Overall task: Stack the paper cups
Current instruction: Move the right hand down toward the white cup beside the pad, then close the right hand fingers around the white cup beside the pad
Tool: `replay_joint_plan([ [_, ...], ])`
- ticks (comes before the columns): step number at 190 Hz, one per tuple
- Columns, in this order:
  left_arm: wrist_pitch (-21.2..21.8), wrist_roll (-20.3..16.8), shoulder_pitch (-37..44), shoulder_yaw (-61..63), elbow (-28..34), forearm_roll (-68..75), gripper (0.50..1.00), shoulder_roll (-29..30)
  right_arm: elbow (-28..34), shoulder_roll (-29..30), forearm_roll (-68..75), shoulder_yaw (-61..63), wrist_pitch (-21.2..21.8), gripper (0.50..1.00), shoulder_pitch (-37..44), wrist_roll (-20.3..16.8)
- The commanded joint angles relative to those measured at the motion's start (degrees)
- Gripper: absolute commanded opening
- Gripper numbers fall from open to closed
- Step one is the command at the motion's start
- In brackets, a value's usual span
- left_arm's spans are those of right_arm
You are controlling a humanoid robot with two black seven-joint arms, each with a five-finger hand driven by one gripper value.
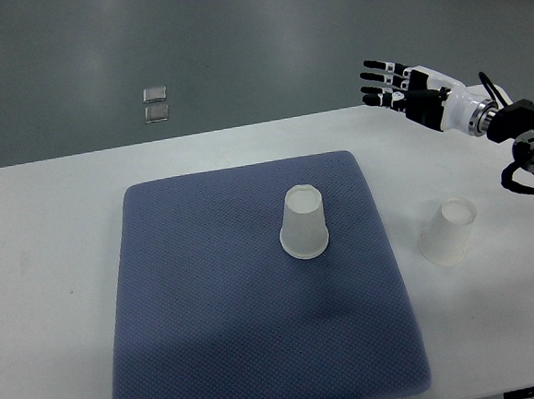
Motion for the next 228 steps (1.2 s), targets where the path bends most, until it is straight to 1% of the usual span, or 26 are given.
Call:
replay_joint_plan([
  [1, -0.01, 0.0, -0.05, -0.01, 0.16, 0.01, 1.0, 0.0, 0.08, -2.3, -0.11, 0.1, 3.76, 0.926, 0.33, -0.02],
  [10, -0.01, 0.0, 0.03, -0.01, 0.16, 0.01, 1.0, 0.0, 0.08, -2.92, -0.46, -0.6, 5.77, 0.926, 0.77, -0.02],
  [19, -0.01, 0.0, 0.03, -0.01, 0.07, 0.01, 1.0, 0.0, 0.08, -3.62, -1.96, -0.96, 6.66, 0.926, 1.12, -0.02],
  [40, -0.01, 0.0, -0.05, -0.01, 0.07, 0.01, 1.0, 0.0, 0.34, -7.92, -12.23, -0.17, 9.2, 0.924, 1.3, 0.16],
  [47, -0.01, 0.0, -0.05, -0.01, 0.07, 0.01, 1.0, 0.0, 0.43, -8.81, -15.05, 0.01, 9.23, 0.924, 1.38, 0.34],
  [55, -0.01, 0.0, -0.05, -0.01, 0.07, 0.01, 1.0, 0.0, 0.43, -9.77, -18.48, 0.01, 9.23, 0.924, 1.65, 1.48],
  [72, -0.01, 0.0, -0.05, -0.01, 0.16, 0.01, 1.0, 0.0, 1.31, -12.75, -25.77, -0.52, 9.23, 0.924, 3.05, 5.6],
  [76, -0.01, 0.0, -0.05, -0.01, 0.16, 0.01, 1.0, 0.0, 1.66, -13.29, -26.74, -0.61, 9.23, 0.924, 3.05, 5.96],
  [89, -0.01, 0.09, -0.05, -0.01, 0.07, 0.01, 1.0, 0.0, 5.7, -16.36, -33.33, -1.04, 9.23, 0.924, 3.06, 7.63],
  [106, -0.01, 0.0, -0.05, -0.01, 0.07, 0.01, 1.0, 0.0, 10.71, -18.73, -40.97, -1.13, 9.23, 0.924, 2.7, 9.47],
  [146, -0.01, 0.0, -0.05, -0.01, 0.07, 0.01, 1.0, 0.0, 15.29, -21.46, -55.57, -1.4, 9.23, 0.924, 2.26, 13.78],
  [154, -0.01, 0.0, -0.05, -0.01, 0.16, 0.01, 1.0, 0.0, 17.39, -22.34, -59.08, -1.83, 9.23, 0.924, 2.0, 14.75],
  [172, -0.01, 0.0, -0.05, -0.01, 0.07, 0.01, 1.0, 0.0, 21.7, -24.71, -64.18, -2.8, 9.23, 0.924, 1.03, 15.45],
  [187, -0.01, 0.0, -0.05, -0.01, 0.07, 0.01, 1.0, 0.0, 24.51, -25.15, -66.65, -4.82, 9.23, 0.924, -0.02, 15.45],
  [200, -0.01, 0.0, -0.05, -0.01, 0.07, 0.01, 1.0, 0.0, 26.18, -25.24, -68.93, -7.37, 6.66, 0.924, -0.2, 15.45],
  [218, -0.01, 0.0, -0.05, -0.01, 0.07, 0.01, 1.0, 0.0, 26.27, -25.24, -70.42, -10.45, 3.14, 0.924, -0.2, 15.45],
  [228, 0.08, 0.0, -0.05, -0.01, 0.07, 0.01, 1.0, 0.0, 26.27, -25.24, -70.78, -11.68, 2.09, 0.924, -0.11, 15.45],
])
